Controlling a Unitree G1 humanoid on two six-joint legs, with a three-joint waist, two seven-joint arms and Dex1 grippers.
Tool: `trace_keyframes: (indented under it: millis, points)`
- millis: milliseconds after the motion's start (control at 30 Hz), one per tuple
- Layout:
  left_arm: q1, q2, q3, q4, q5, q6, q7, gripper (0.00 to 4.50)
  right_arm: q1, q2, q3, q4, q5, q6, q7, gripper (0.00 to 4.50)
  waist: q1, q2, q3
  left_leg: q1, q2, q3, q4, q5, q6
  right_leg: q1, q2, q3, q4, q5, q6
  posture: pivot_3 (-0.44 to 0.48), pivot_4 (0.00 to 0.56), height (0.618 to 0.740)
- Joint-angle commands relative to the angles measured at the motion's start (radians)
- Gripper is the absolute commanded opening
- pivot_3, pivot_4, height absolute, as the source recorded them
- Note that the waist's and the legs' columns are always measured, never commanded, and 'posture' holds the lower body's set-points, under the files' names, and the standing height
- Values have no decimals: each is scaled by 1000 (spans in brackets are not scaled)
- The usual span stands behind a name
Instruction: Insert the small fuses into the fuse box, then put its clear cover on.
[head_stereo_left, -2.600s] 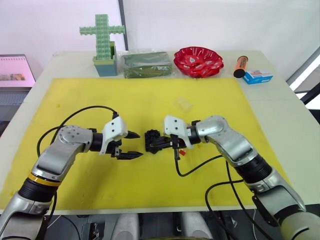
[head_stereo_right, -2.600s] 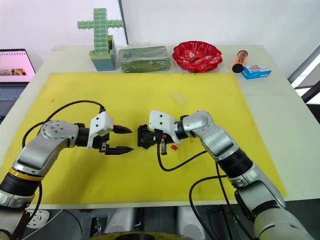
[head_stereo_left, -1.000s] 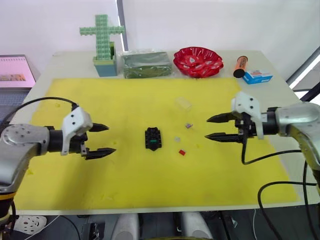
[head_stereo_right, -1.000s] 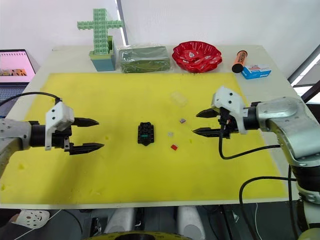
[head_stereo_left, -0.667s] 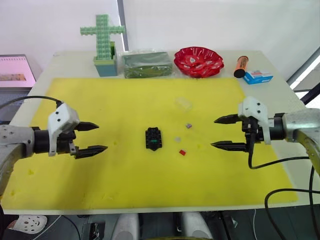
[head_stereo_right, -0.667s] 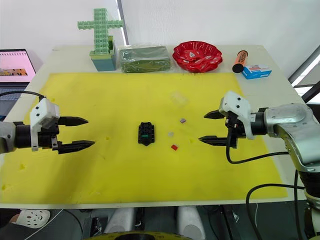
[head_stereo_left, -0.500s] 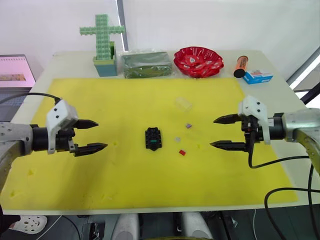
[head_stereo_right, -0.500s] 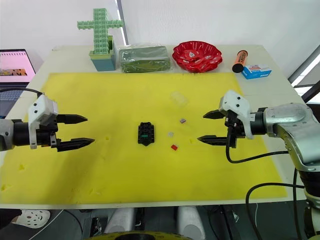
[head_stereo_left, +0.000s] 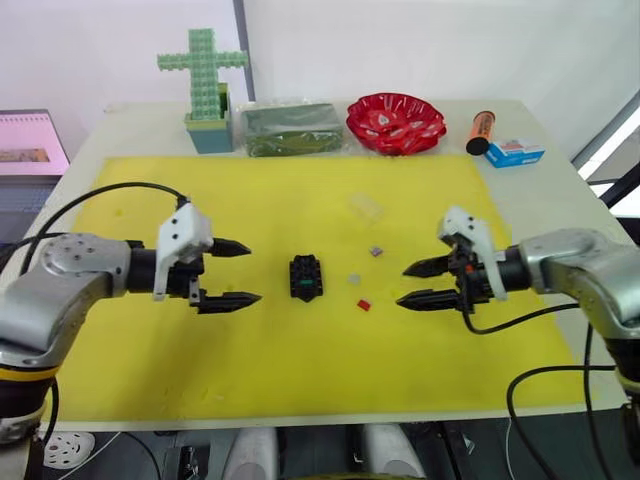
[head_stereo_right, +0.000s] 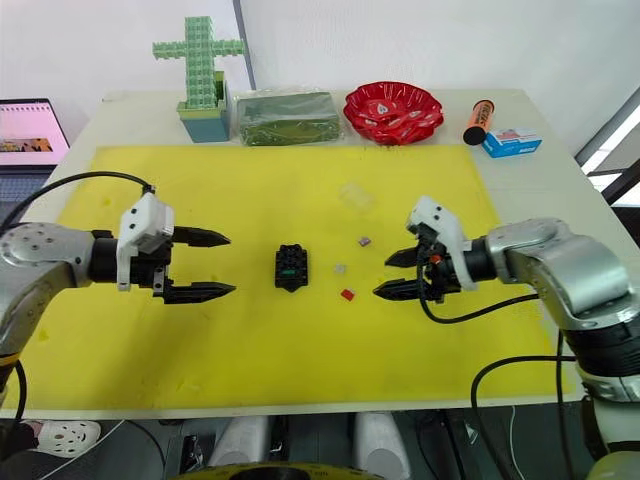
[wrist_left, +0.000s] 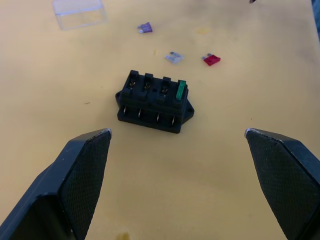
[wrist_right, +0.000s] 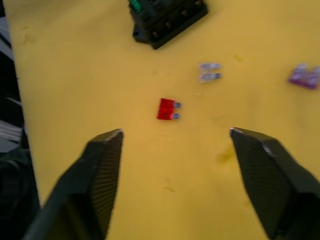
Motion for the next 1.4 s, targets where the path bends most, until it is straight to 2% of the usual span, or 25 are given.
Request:
trace_keyframes:
  millis: [33,333,500,900,1400]
  points:
    - [-17,-4,-29,-11,31,-42,-15,4500,-18,49,16,-8,22,46,-46,2756,0,0,0,0,0,0,0,0,0,0,0,0,0,0,0,0,150,740]
    - [-7,-22,-46,-27,47,-56,-3,4500,-48,105,14,74,89,189,-68,2756,1,0,0,0,0,0,0,0,0,0,0,0,0,0,0,0,150,740]
    - [4,-28,-40,-41,44,-52,9,4500,-121,150,42,218,95,205,-41,2756,-1,0,0,0,0,0,0,0,0,0,0,0,0,0,0,0,150,740]
    - [50,-34,-32,-76,42,-53,36,4500,-230,150,216,356,30,147,73,2756,0,0,0,0,0,-1,0,0,0,0,0,0,0,0,1,0,150,740]
    - [58,-67,-47,-87,57,-62,59,4500,-300,182,310,454,-36,113,170,2756,0,0,0,0,0,-1,0,0,0,0,1,0,1,0,1,0,150,740]
